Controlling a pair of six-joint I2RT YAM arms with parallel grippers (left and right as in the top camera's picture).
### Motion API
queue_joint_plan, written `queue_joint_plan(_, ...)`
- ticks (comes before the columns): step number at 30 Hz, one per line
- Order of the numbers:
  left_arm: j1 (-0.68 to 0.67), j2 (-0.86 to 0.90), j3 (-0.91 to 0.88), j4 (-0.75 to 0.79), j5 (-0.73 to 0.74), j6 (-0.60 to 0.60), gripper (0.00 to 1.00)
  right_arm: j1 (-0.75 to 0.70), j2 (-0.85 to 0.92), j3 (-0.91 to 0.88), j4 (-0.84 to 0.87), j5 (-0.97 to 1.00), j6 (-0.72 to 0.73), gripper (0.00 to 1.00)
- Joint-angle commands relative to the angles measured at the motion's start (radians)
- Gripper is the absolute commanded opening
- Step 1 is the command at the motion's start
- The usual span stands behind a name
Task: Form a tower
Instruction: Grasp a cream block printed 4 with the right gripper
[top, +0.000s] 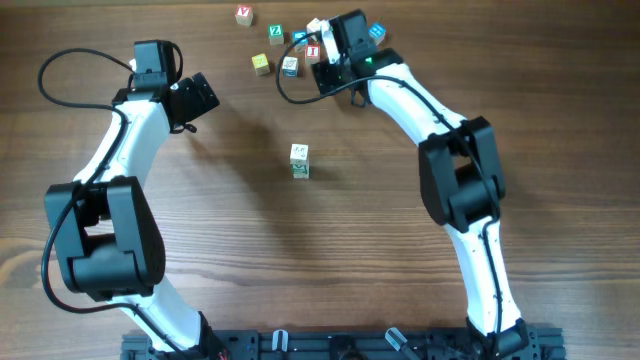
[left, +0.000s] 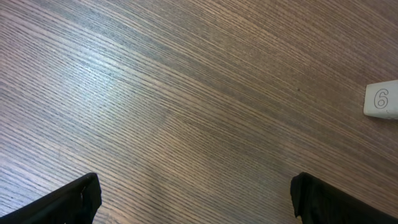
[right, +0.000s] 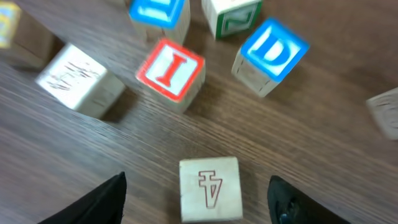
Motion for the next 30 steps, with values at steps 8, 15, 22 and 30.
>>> queue_joint_plan(8, 0.002, 0.009, 0.01, 0.0, -0.006, 0.005, 1.0, -0.017, 0.056, 0.007, 0.07, 0.028, -0.008, 0.56)
queue_joint_plan(15, 0.002, 0.009, 0.01, 0.0, -0.006, 0.005, 1.0, -0.017, 0.016, 0.007, 0.039, 0.029, -0.008, 0.38)
queue_joint_plan(22, 0.002, 0.009, 0.01, 0.0, -0.006, 0.005, 1.0, -0.021, -0.151, 0.007, -0.05, 0.029, -0.009, 0.32)
queue_joint_plan(30, 0.002, 0.009, 0.01, 0.0, -0.006, 0.005, 1.0, -0.058, -0.306, 0.007, -0.412, 0.029, 0.001, 0.2)
